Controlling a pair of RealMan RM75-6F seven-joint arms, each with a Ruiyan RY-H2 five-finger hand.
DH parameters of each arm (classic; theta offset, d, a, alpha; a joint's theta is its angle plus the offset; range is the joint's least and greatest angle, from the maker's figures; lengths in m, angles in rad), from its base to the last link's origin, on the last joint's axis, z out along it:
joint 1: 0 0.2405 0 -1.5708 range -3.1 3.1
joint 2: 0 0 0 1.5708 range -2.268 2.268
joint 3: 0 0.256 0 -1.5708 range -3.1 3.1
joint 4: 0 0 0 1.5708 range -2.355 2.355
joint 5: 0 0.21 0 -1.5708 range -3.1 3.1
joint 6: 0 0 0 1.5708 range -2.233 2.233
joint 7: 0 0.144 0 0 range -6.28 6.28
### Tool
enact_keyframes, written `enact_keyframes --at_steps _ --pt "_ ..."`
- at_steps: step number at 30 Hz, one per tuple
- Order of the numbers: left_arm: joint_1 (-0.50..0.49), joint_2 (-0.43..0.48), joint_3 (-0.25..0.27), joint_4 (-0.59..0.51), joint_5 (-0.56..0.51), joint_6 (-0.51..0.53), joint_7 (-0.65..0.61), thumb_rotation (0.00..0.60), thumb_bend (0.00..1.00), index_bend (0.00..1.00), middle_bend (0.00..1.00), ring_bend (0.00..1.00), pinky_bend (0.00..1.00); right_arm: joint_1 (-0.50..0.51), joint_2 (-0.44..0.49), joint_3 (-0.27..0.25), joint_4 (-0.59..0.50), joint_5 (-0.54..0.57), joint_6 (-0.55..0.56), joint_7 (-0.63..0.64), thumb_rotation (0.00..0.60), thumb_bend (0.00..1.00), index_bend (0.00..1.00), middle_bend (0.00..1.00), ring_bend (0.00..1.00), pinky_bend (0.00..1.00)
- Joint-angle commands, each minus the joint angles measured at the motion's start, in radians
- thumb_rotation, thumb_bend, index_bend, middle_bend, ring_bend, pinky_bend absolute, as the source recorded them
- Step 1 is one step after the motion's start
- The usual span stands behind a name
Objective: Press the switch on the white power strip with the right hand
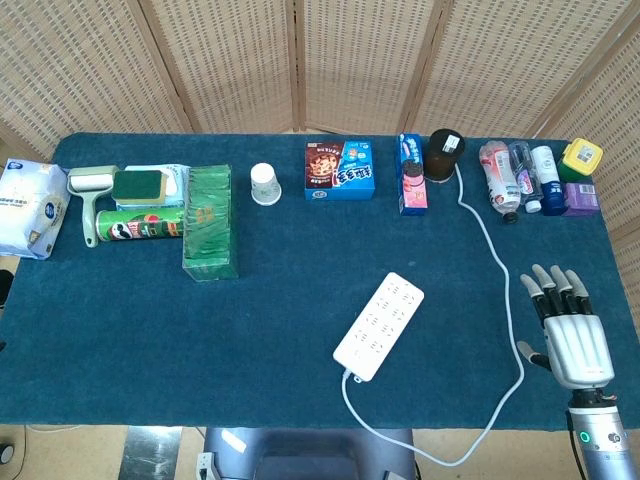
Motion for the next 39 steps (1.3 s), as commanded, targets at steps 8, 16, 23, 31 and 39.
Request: enact_keyframes --at_steps 8,16,23,31,39 --pt "0.002 0.001 0.005 -0.007 0.005 -0.002 0.007 0.6 0.05 0.0 0.0 0.0 0.08 0.015 0.0 -0.007 0.011 -0.035 -0.012 0.032 0.6 0.0 0.09 0.07 0.01 0.03" --pt "0.0 0.004 0.004 -0.018 0.007 -0.001 0.016 0.6 0.05 0.0 0.0 0.0 0.08 0.052 -0.024 0.0 0.052 -0.12 0.005 0.047 0.6 0.33 0.09 0.6 0.65 0.58" --pt "0.003 0.012 0.009 -0.031 0.024 0.007 0.028 0.6 0.05 0.0 0.0 0.0 0.08 0.107 -0.006 -0.016 0.019 -0.119 -0.114 -0.008 0.6 0.69 0.1 0.9 1.0 1.0" --pt "0.0 0.017 0.012 -0.03 0.02 -0.005 0.025 0.6 0.05 0.0 0.0 0.0 0.08 0.172 0.024 -0.045 -0.093 -0.116 -0.264 -0.105 0.6 0.85 0.16 0.91 1.0 1.0" --pt "-0.004 0.011 0.015 -0.023 0.018 -0.017 0.024 0.6 0.05 0.0 0.0 0.0 0.08 0.235 0.037 -0.07 -0.145 -0.172 -0.359 -0.136 0.6 0.85 0.2 0.91 1.0 1.0"
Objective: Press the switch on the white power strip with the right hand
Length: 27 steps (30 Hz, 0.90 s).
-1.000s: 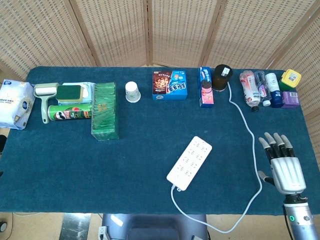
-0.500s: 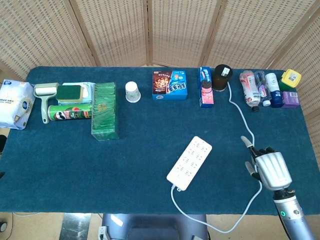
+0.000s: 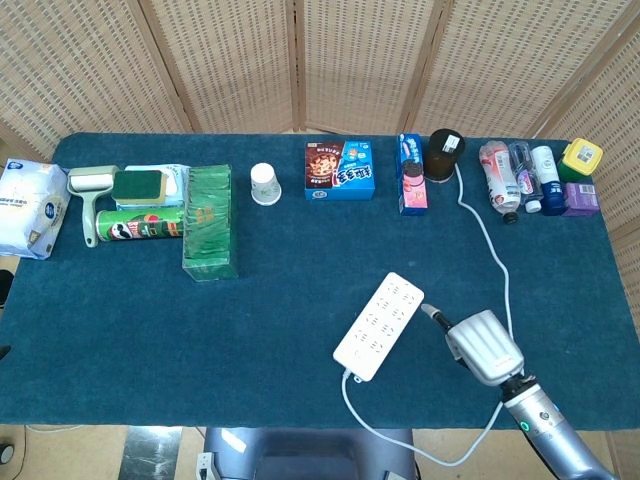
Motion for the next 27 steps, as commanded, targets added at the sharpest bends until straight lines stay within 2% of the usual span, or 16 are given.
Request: enact_keyframes --at_steps 1,12,27 --pt "-0.001 -0.002 0.001 0.0 -0.001 -0.003 0.002 0.6 0.05 0.0 0.0 0.0 0.08 0.028 0.0 -0.007 -0.011 -0.009 -0.039 -0.009 0.6 0.85 0.2 0.91 1.0 1.0" --pt "-0.006 -0.008 0.001 -0.006 -0.009 -0.015 0.016 0.6 0.05 0.0 0.0 0.0 0.08 0.097 -0.043 -0.014 -0.047 0.002 -0.142 -0.013 0.6 0.85 0.25 0.91 1.0 1.0" --pt "-0.01 -0.013 0.002 -0.012 -0.011 -0.024 0.034 0.6 0.05 0.0 0.0 0.0 0.08 0.161 -0.138 -0.005 -0.077 0.069 -0.238 -0.09 0.6 0.85 0.27 0.91 1.0 1.0"
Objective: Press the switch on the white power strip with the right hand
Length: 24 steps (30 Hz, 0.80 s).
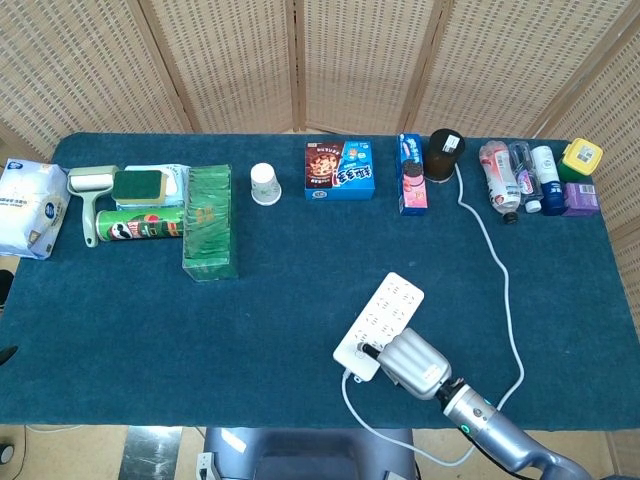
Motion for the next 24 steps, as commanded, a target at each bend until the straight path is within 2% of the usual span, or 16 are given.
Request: enact_keyframes --at_steps 1,24 --pt "0.0 -0.001 0.0 -0.001 -0.001 -0.001 0.002 0.6 0.05 0.0 0.0 0.0 0.08 0.008 -0.015 0.001 0.005 0.013 -0.01 -0.011 0.6 0.85 0.27 0.91 1.0 1.0" --pt "-0.002 -0.003 0.002 0.002 -0.007 -0.008 0.003 0.6 0.05 0.0 0.0 0.0 0.08 0.03 -0.109 -0.03 0.102 0.079 -0.026 -0.066 0.6 0.85 0.31 0.91 1.0 1.0"
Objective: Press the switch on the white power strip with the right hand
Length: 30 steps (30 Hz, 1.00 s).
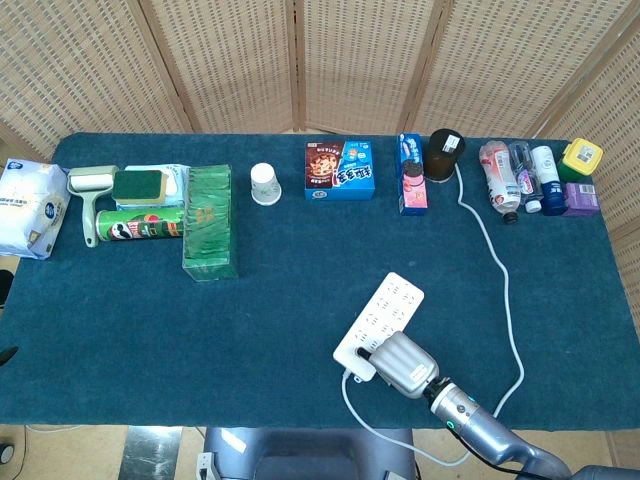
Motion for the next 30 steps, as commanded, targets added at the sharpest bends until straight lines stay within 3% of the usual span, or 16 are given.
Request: enact_keyframes --at_steps 1,30 --pt "0.0 0.0 0.0 0.001 -0.002 -0.001 -0.001 0.6 0.05 0.0 0.0 0.0 0.08 0.002 -0.007 -0.004 0.005 0.006 -0.001 -0.005 0.6 0.85 0.31 0.91 1.0 1.0" --pt "-0.005 -0.014 -0.002 0.045 -0.02 -0.02 -0.043 0.6 0.05 0.0 0.0 0.0 0.08 0.029 -0.051 -0.015 0.0 0.138 -0.006 -0.149 0.6 0.85 0.33 0.91 1.0 1.0"
